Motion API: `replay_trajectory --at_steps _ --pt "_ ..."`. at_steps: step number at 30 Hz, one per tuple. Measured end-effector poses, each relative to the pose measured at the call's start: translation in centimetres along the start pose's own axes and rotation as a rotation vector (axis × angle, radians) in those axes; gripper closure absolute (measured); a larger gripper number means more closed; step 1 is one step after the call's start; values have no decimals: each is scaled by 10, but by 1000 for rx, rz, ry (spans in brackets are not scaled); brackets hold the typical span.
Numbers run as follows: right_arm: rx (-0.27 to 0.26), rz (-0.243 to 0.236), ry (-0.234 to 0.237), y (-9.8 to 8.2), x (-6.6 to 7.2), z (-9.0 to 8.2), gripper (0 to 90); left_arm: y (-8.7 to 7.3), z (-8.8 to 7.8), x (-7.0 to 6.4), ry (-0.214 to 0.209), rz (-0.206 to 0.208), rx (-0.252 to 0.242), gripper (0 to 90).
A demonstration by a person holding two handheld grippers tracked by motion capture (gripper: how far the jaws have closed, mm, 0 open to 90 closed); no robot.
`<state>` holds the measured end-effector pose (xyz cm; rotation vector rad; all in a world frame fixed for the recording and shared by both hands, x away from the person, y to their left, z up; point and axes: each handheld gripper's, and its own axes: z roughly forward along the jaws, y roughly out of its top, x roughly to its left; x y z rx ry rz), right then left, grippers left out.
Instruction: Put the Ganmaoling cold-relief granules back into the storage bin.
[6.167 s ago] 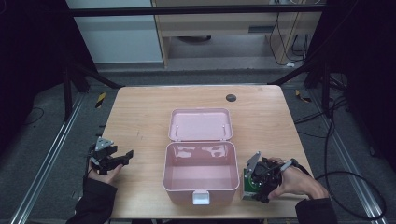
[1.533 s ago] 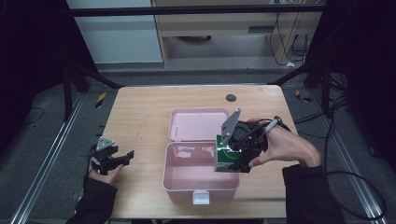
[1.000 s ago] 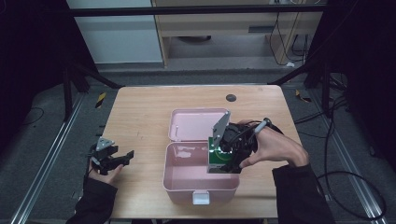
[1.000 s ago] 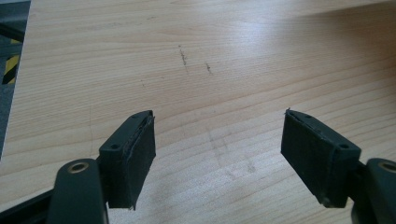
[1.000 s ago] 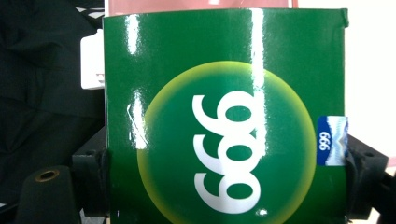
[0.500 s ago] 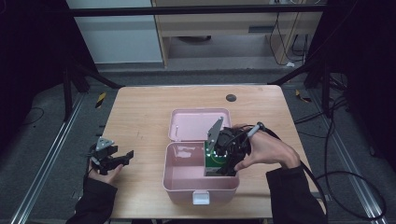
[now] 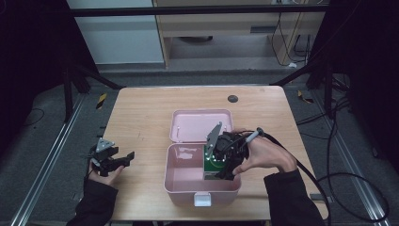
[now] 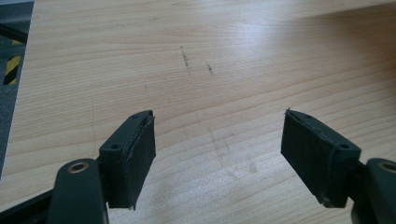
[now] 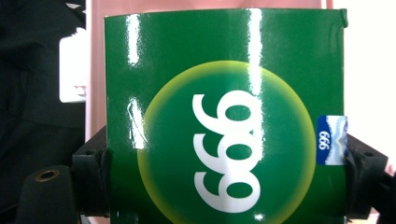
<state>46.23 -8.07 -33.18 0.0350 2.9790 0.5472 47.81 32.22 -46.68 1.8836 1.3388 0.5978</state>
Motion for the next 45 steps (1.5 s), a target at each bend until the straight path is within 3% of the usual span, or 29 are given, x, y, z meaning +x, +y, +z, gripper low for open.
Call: replay_trajectory --at_steps 12,23,45 --pt "38 -22 10 1 3 16 159 0 0 0 1 1 -2 256" --pt "15 9 28 -12 2 30 159 0 0 0 3 1 -1 255" --pt "2 4 41 -21 4 50 157 0 0 1 1 -1 -3 255"
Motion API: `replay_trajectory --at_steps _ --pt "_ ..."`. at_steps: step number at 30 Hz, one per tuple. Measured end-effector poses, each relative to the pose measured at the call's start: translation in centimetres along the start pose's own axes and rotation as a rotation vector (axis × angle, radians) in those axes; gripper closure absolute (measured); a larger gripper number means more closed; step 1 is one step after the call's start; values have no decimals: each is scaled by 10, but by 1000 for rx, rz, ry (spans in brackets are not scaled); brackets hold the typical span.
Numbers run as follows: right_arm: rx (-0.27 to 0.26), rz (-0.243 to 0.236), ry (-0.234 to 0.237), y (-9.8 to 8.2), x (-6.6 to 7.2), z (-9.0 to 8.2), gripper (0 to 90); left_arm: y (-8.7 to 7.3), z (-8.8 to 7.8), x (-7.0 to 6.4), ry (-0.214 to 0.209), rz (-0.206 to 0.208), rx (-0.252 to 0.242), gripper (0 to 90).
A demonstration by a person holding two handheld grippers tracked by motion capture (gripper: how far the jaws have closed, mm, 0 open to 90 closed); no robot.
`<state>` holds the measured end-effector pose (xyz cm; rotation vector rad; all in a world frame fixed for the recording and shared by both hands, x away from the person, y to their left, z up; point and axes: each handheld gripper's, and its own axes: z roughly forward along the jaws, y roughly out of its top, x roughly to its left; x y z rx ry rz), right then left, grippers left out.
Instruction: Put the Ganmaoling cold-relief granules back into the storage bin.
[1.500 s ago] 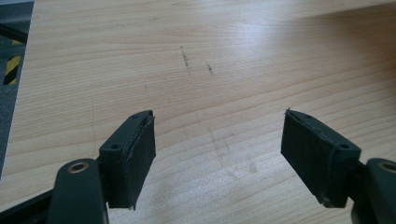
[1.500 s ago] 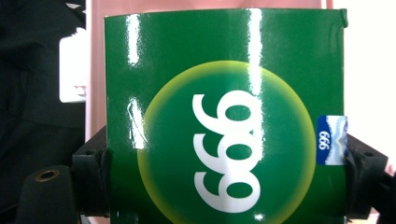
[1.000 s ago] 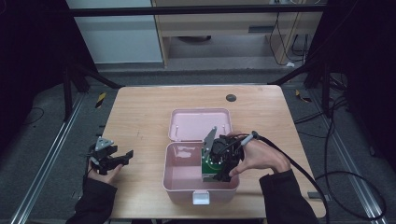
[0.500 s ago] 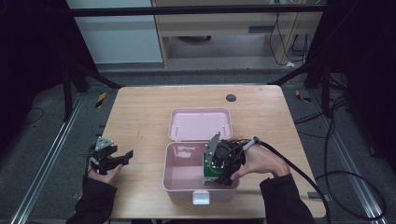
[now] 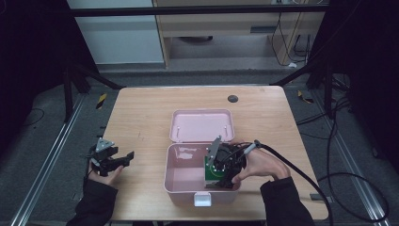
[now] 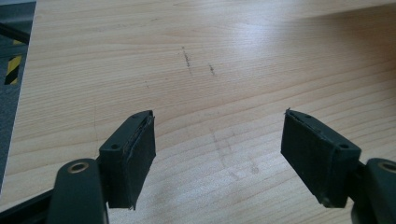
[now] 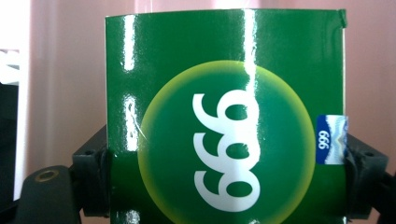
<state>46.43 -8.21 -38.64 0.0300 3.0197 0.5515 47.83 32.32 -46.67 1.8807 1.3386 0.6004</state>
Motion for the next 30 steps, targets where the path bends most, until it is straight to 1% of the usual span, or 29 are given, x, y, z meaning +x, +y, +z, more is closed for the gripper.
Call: replay_trajectory --at_steps 4,8,9,13,14,15,17,19,23,24,26,29,30 --pt "5 -5 2 0 -1 2 156 0 0 0 0 0 1 256" --pt "18 2 4 0 -1 3 153 0 0 0 1 -1 -1 256" --pt "18 -4 5 -1 -1 4 152 0 0 0 1 -1 0 255" --pt "55 6 15 -1 -2 9 142 0 -1 0 0 -1 -1 255" --pt "73 2 16 -1 -3 11 131 0 -1 0 0 -1 -2 255" --pt "76 8 14 -1 -2 11 116 0 -1 0 0 -1 -2 255" --pt "47 13 11 0 -3 8 108 0 -1 0 0 -2 -3 256" --pt "33 10 7 1 -3 4 99 0 -1 0 0 0 -1 255" --pt "14 33 -20 -1 -4 -7 99 0 -1 0 0 0 -3 255" --pt "1 37 -30 -2 -3 -11 99 0 -1 0 0 0 -2 255" --pt "-39 42 -56 -4 -3 -20 100 0 -1 0 1 -1 -1 255" --pt "-136 74 -107 -7 -4 -37 109 0 -1 0 2 -1 -1 255" --pt "-159 78 -124 -8 -5 -41 112 0 -1 0 2 -1 -1 255"
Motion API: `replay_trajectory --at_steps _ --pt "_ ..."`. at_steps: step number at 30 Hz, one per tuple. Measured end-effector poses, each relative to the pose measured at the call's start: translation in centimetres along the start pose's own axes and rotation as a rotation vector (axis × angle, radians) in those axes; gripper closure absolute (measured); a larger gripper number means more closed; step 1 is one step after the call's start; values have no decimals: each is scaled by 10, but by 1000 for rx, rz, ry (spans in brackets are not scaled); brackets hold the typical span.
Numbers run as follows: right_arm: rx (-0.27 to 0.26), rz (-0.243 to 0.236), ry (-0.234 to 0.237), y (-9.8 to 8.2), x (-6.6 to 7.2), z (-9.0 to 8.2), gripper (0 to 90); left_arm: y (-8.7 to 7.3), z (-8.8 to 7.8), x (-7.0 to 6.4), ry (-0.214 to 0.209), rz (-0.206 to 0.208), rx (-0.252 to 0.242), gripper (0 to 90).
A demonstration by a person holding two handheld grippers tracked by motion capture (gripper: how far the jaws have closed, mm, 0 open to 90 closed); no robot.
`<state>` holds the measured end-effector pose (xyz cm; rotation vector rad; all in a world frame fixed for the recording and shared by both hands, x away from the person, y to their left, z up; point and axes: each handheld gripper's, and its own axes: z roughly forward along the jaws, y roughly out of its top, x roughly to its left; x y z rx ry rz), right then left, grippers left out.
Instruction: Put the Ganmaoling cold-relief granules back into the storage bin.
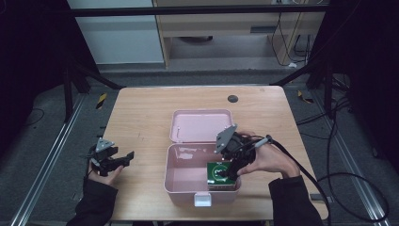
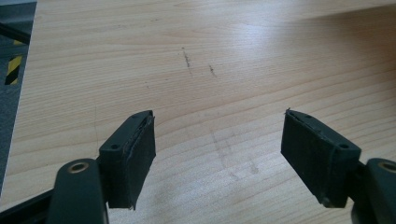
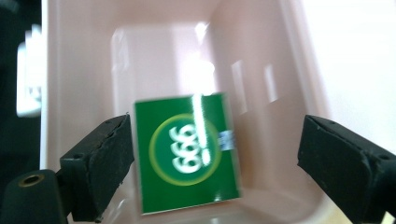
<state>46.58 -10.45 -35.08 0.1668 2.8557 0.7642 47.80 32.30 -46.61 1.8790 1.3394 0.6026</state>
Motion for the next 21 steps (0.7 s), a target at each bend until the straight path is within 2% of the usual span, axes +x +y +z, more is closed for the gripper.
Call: replay_trajectory --at_steps 2,6,8,13,16,18,21 --pt "-60 41 -47 -3 -3 -14 117 0 0 0 -1 -1 -1 256" --pt "-109 70 -127 -8 -6 -32 101 0 0 0 -1 0 0 257" --pt "-142 91 -170 -11 -7 -38 102 0 0 0 -1 -1 0 258" --pt "-209 178 -261 -27 -11 -49 97 0 0 0 -2 0 0 262" --pt "-240 236 -313 -38 -12 -54 76 0 0 -1 -2 2 1 265" --pt "-272 307 -359 -48 -13 -56 82 0 0 -1 -2 0 2 267" --pt "-316 387 -416 -63 -12 -56 82 0 0 -1 -3 2 4 270"
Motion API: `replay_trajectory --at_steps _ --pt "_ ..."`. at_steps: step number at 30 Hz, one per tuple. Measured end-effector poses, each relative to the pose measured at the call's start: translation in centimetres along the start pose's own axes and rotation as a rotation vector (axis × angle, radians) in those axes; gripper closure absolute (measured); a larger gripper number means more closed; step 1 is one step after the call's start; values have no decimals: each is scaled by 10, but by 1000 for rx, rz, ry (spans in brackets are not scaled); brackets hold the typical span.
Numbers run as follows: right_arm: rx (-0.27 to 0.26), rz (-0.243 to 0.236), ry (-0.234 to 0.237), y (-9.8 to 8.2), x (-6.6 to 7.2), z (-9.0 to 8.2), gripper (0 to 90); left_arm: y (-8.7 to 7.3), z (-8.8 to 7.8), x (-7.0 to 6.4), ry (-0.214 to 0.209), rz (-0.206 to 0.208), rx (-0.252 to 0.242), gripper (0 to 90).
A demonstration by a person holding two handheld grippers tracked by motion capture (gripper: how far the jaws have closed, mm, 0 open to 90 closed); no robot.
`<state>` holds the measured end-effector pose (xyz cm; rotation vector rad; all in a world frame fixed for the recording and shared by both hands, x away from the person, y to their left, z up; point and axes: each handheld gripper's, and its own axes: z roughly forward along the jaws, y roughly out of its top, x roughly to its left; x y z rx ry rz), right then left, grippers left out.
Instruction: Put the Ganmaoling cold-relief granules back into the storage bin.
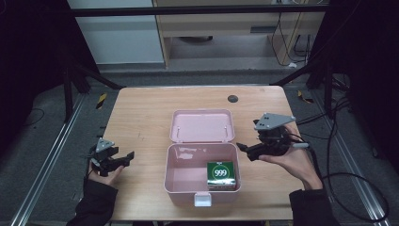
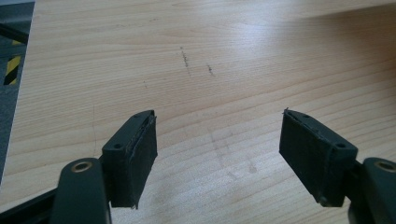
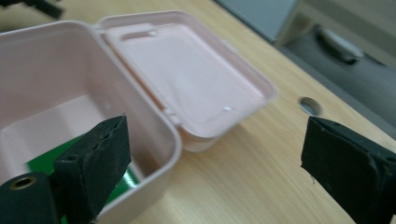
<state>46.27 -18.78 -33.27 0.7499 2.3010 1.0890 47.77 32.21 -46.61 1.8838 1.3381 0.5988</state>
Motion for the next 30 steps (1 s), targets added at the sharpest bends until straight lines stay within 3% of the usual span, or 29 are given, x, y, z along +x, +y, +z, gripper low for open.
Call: replay_trajectory --at_steps 4,5,10,13,19,22,25,30 --pt "-45 99 -99 -23 -7 -2 72 0 0 -1 -3 -1 0 274" --pt "-62 148 -127 -33 -9 -2 73 0 0 -1 -2 -1 0 276" --pt "-98 280 -224 -64 -17 1 84 0 1 -1 -2 -1 4 283" --pt "-97 347 -260 -85 -21 6 86 0 1 -1 0 -1 6 290" --pt "-53 407 -306 -118 -24 19 79 -1 2 -1 0 -1 17 306" --pt "-28 411 -349 -130 -26 23 80 -1 3 0 1 -3 21 315" --pt "1 438 -357 -144 -26 29 78 -2 4 0 1 -7 22 321" --pt "57 438 -354 -160 -22 33 71 -3 6 0 3 -2 31 320"
